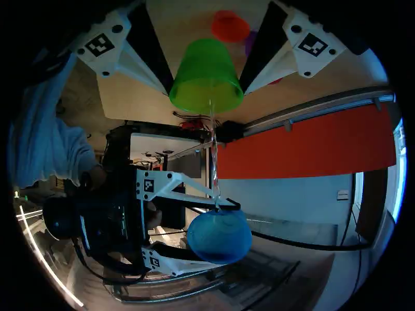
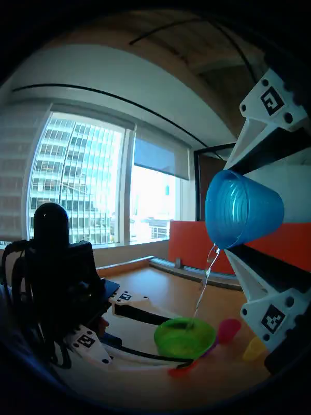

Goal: Pour water

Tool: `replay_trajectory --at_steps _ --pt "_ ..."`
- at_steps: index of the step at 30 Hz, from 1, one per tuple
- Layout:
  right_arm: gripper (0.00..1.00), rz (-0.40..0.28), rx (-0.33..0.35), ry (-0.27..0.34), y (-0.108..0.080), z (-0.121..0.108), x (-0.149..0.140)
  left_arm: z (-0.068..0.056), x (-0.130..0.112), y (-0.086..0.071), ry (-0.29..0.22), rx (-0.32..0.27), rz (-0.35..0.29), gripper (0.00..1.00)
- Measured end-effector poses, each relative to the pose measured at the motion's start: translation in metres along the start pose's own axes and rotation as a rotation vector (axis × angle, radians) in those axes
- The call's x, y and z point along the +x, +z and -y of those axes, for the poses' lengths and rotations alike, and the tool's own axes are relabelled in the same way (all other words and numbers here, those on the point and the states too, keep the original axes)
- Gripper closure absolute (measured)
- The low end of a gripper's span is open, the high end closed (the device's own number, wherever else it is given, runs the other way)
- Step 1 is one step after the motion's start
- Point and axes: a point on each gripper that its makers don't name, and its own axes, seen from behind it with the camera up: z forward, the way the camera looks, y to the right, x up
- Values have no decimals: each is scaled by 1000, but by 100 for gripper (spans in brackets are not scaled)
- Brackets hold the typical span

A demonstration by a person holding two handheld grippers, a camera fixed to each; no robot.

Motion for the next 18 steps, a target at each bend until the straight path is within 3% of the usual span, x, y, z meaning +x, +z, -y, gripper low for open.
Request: replay_trajectory --at_steps 18 --pt "9 -11 -10 -93 6 4 14 6 2 1 -1 5 -2 13"
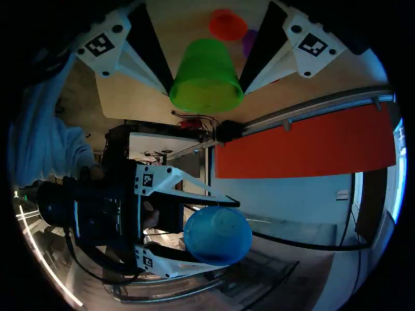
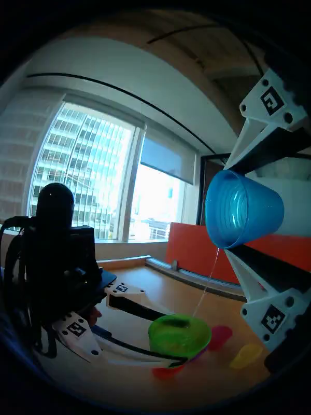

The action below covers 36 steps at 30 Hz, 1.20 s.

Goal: Pour water

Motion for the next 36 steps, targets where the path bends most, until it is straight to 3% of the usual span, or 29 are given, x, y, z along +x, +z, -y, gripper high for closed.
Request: replay_trajectory --at_steps 7,12,25,36 --pt "9 -8 5 56 -2 5 -1 2 0 0 -1 2 0 13" --pt "9 -7 8 177 -4 11 -7 2 1 0 0 4 -1 13" --pt "10 8 16 656 -15 24 -22 9 2 -2 5 20 -2 13" --pt "9 22 73 1153 -25 52 -15 20 6 -5 11 45 -8 13"
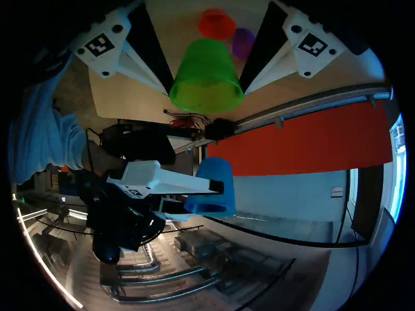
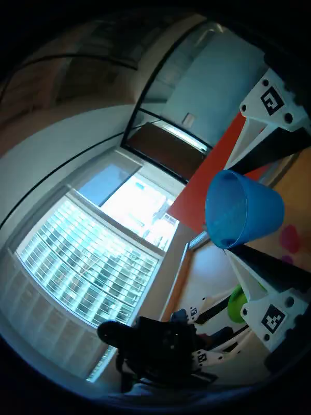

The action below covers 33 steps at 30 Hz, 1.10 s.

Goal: Pour water

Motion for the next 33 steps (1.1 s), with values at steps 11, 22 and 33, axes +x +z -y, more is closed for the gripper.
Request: replay_trajectory --at_steps 11,22,33 --pt "9 13 63 362 -8 16 -14 17 2 -9 9 43 1 13" --pt "10 25 68 452 -15 19 -34 44 -4 -21 27 107 19 13" --pt "9 57 100 480 -21 38 -66 65 -26 -35 14 157 62 13"
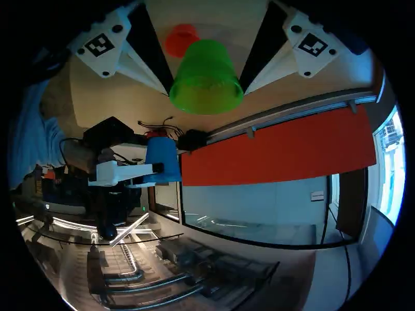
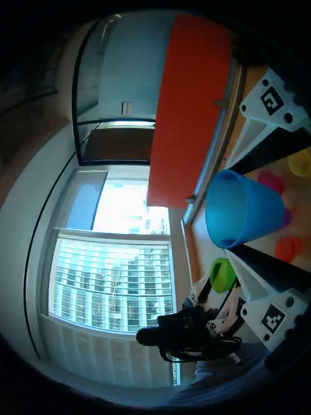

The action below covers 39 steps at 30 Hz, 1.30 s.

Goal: Pour water

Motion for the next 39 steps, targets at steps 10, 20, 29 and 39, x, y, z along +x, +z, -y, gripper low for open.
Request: replay_trajectory --at_steps 10,20,29,39 --pt "9 49 28 18 0 5 -38 19 -30 -3 -12 39 63 13" --pt "9 122 57 -3 5 11 -78 27 -59 0 -17 34 136 13" --pt "9 204 97 -28 8 14 -111 32 -84 7 -22 17 201 13" --pt "9 299 146 -57 13 14 -144 35 -111 13 -16 -6 276 13"
